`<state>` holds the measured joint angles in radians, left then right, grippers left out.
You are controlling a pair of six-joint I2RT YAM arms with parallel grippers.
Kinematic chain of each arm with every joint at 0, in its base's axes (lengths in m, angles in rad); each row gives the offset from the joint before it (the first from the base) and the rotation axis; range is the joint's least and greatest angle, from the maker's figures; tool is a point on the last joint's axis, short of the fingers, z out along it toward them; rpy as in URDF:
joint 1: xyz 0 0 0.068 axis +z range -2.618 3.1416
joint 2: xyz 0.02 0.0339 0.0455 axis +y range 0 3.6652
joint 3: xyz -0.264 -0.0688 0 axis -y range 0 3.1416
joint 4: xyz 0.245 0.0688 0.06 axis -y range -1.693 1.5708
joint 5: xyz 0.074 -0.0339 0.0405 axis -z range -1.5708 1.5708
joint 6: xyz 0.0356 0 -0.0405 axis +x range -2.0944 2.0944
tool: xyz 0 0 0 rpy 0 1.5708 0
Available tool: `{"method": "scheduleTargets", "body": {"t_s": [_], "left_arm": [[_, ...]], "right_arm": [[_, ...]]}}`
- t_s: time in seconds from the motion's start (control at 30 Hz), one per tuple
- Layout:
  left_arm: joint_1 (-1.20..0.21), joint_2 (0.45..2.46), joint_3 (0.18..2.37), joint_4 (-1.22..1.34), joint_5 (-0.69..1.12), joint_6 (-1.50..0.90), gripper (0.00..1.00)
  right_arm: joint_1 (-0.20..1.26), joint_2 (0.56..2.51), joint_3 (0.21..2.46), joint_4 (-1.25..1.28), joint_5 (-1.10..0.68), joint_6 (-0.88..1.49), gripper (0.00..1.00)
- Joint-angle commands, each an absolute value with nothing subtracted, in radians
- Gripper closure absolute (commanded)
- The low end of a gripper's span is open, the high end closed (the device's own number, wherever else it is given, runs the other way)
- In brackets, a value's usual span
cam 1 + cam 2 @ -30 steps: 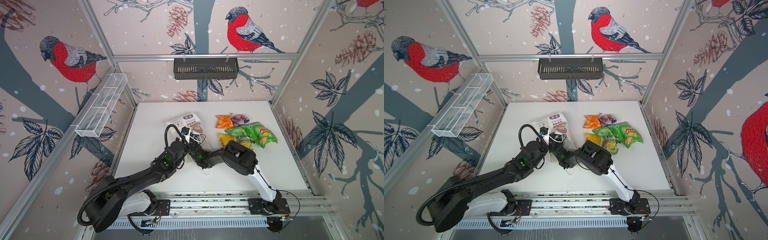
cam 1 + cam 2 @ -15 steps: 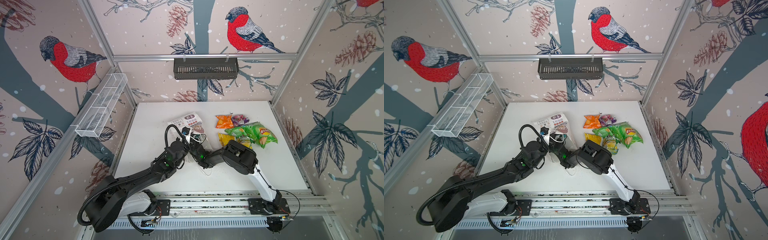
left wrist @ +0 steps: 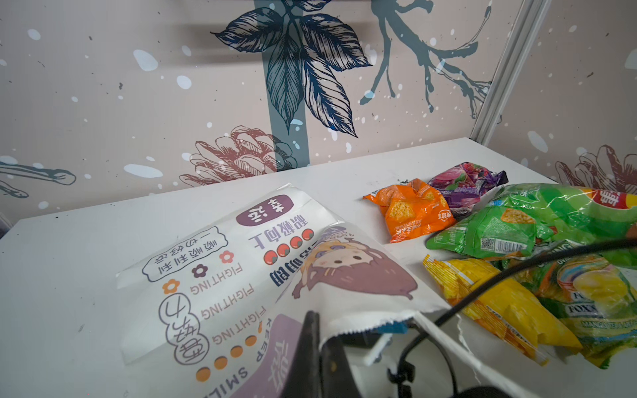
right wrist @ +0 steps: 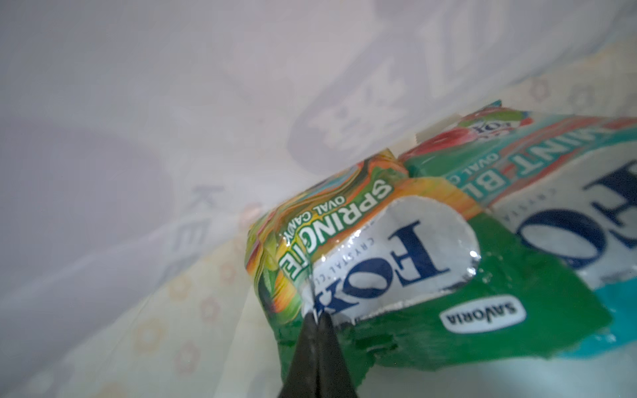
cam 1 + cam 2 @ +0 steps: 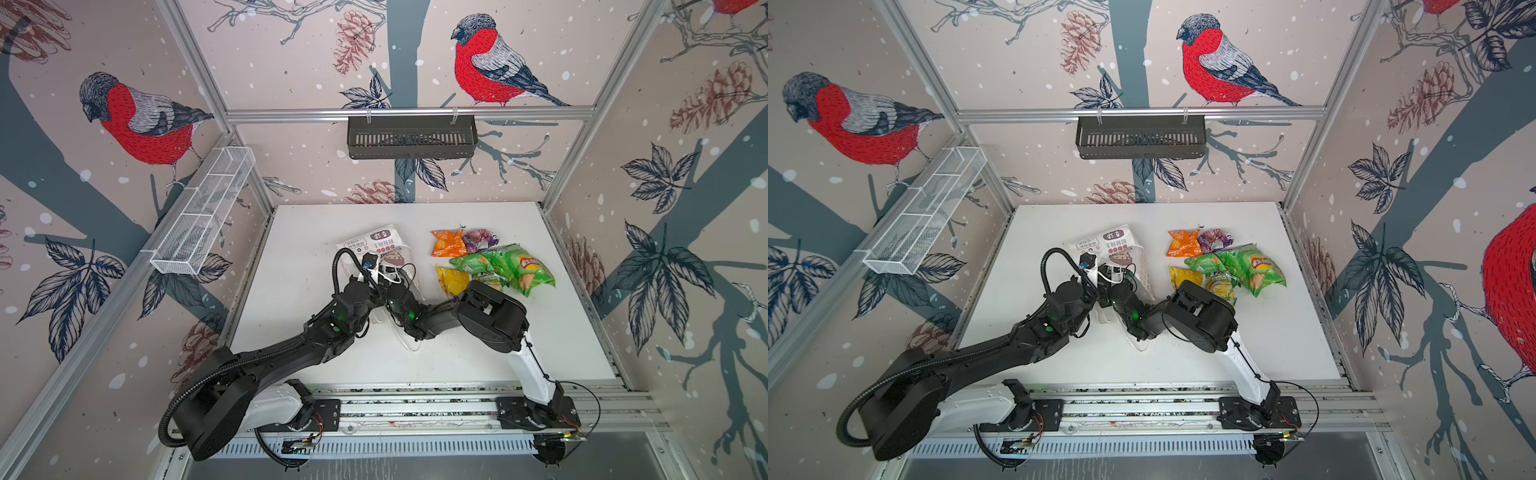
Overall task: Take the snacks out of the paper bag
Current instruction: Pick up the snack from the paper bag.
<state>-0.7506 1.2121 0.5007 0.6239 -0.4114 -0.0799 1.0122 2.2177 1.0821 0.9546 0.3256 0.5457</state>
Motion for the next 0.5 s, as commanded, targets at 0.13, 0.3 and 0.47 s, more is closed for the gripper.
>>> {"method": "scheduleTargets", "body": {"t_s": [0.13,0.3,0.47], "left_arm": [[-0.75,1.209,0.506,0.617,-0.506,-0.108,1.0],[-0.75,1.206,0.503,0.621,-0.52,-0.113,1.0],[-0.75,1.206,0.501,0.624,-0.527,-0.117,1.0]], "right_arm": [[1.047,2.133,0.971,1.033,0.378,0.536,0.98],[1.072,2.051,0.876,1.027,0.397,0.533,0.99],[1.107,1.962,0.801,0.992,0.44,0.524,0.99]]}}
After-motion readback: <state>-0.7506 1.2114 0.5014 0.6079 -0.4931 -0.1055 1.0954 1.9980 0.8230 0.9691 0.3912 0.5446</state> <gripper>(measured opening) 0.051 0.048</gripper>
